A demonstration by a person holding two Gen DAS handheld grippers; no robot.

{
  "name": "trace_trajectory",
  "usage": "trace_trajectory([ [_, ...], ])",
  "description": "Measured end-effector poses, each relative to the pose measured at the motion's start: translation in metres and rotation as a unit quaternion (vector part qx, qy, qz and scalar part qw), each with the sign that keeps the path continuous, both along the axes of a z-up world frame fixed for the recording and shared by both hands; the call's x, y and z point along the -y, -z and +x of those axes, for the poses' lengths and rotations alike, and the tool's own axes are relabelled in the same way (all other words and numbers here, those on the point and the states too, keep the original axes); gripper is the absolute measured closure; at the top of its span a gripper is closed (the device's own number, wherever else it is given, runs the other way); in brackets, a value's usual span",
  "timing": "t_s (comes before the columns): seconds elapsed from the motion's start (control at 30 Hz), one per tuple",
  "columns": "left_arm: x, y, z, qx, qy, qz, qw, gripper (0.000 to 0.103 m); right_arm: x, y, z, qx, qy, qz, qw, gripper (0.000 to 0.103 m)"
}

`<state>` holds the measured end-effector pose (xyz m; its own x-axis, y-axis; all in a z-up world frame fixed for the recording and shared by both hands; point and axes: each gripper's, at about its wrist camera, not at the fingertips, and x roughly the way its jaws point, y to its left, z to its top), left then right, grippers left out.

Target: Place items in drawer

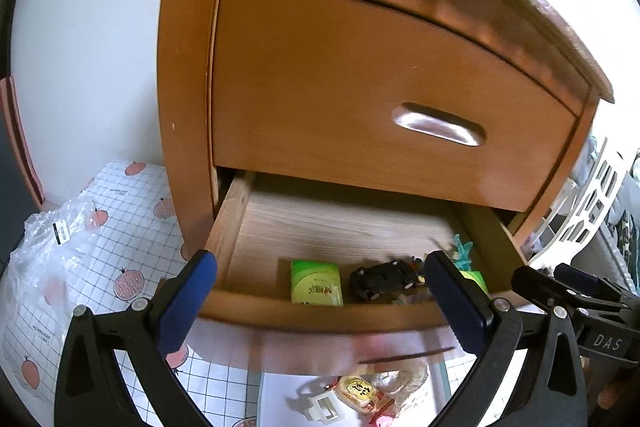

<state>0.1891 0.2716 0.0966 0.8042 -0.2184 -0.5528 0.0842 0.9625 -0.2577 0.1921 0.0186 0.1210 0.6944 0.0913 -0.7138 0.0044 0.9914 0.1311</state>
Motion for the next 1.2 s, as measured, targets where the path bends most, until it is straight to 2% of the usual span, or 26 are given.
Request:
trace_trajectory([
  [0.17,0.002,0.005,-0.029,0.019,0.01,0.002,0.9998,0.0,-0.006,0.001,-0.026,0.03,-0.009,-0.004,1.0,0.0],
  [0.3,0.0,0.021,-0.048,0.008,0.016,-0.001,0.9998,0.0,-0.008,0.014,-0.049,0.036,-0.009,0.002,0.999,0.0],
  [0.5,-0.003,0.054,-0.067,-0.035,0.02,-0.015,0.9991,0.0,-0.009,0.059,-0.072,-0.008,-0.01,0.008,1.0,0.0],
  [0.7,0.006,0.097,-0.065,-0.101,0.019,-0.003,0.9947,0.0,-0.004,0.109,-0.08,-0.072,0.007,0.023,0.997,0.0],
  [0.93,0.009,0.135,-0.064,-0.147,0.009,0.01,0.989,0.0,-0.002,0.156,-0.081,-0.141,0.015,0.036,0.989,0.0],
  [1.2,0.014,0.182,-0.064,-0.197,0.011,0.022,0.9802,0.0,-0.003,0.191,-0.084,-0.184,0.02,0.03,0.982,0.0],
])
